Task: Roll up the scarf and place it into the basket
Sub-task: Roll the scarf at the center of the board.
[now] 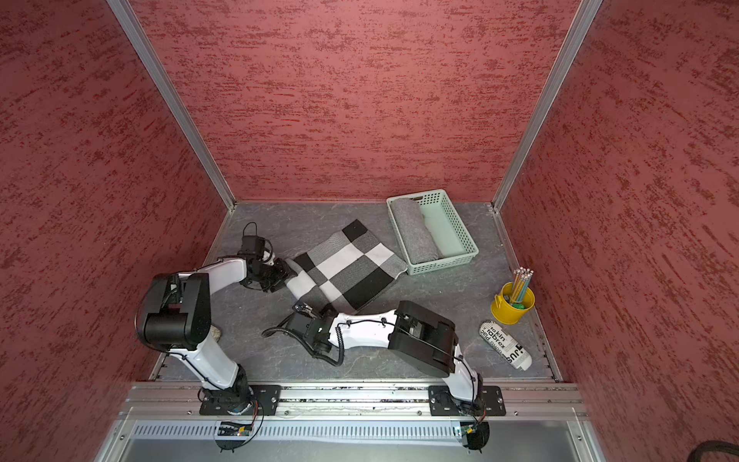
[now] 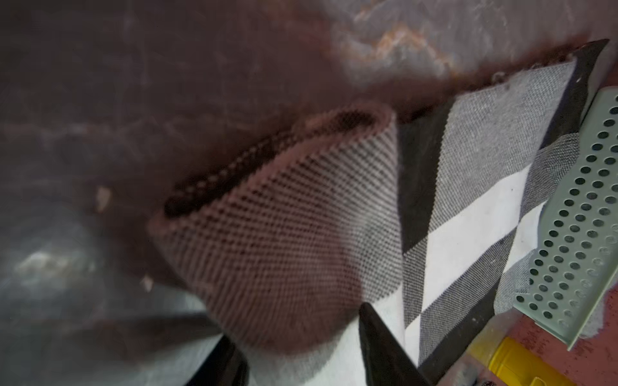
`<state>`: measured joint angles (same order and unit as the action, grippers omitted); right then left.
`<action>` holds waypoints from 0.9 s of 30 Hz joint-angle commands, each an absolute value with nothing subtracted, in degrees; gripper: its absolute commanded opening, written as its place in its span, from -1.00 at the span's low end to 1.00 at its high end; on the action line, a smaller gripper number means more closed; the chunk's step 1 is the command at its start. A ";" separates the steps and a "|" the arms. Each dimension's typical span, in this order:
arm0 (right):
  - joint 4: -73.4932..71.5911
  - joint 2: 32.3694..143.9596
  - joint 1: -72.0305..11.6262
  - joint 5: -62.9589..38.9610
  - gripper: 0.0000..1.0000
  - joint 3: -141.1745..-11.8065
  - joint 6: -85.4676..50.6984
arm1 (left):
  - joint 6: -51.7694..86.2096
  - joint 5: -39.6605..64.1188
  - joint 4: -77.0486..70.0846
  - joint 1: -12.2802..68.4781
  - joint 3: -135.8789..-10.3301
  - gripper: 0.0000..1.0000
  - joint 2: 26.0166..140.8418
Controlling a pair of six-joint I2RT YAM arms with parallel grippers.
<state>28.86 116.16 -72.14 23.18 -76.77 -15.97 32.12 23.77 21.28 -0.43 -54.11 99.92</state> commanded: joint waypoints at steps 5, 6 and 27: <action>27.36 116.23 -71.19 15.26 -0.67 -75.00 -16.70 | 33.41 19.57 20.31 0.09 -52.54 -1.00 99.85; 26.89 115.54 -71.13 12.93 -0.75 -75.27 -16.98 | 32.36 17.88 22.65 0.09 -53.30 -1.00 98.45; -2.31 102.32 -52.09 -29.50 -1.00 -54.70 -34.56 | 23.61 -3.47 59.46 10.09 -97.12 -0.78 120.70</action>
